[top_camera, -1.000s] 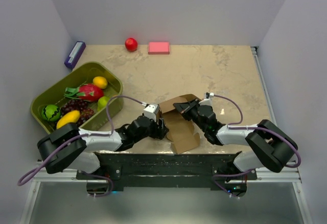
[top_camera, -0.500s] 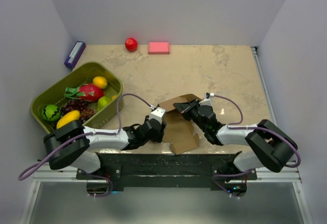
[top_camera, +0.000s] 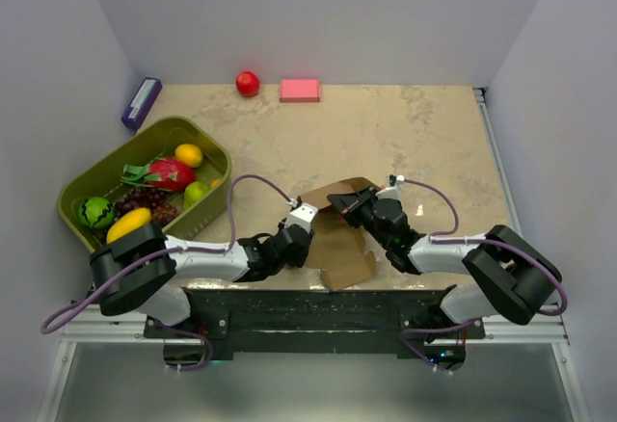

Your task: Fold the paper box

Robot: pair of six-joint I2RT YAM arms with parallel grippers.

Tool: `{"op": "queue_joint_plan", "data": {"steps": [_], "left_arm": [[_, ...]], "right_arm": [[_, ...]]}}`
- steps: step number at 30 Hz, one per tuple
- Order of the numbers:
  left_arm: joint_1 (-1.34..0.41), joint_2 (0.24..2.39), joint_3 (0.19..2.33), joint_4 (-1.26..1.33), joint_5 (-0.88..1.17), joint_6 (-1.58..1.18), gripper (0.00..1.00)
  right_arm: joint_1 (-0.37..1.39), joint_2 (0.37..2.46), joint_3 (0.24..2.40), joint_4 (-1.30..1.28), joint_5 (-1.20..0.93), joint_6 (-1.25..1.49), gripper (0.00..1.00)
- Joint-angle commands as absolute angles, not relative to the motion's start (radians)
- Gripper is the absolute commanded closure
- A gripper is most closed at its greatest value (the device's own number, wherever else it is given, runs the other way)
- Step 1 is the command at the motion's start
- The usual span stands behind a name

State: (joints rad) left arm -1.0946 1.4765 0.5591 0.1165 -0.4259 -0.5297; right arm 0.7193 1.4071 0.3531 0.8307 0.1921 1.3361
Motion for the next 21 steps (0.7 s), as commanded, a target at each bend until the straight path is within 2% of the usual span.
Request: {"op": "queue_joint_plan", "data": {"steps": [1, 14, 21], "left_arm": [[-1.100, 1.430, 0.591, 0.147, -0.465, -0.491, 0.58], [-1.109, 1.500, 0.684, 0.169, -0.472, -0.424, 0.66], [-1.143, 1.565, 0.736, 0.141, -0.532, -0.364, 0.66]], "right_arm": [[0.723, 1.416, 0.336, 0.804, 0.215, 1.328, 1.00], [0.724, 1.433, 0.339, 0.811, 0.203, 1.327, 1.00], [0.724, 1.460, 0.345, 0.833, 0.183, 1.330, 1.00]]}}
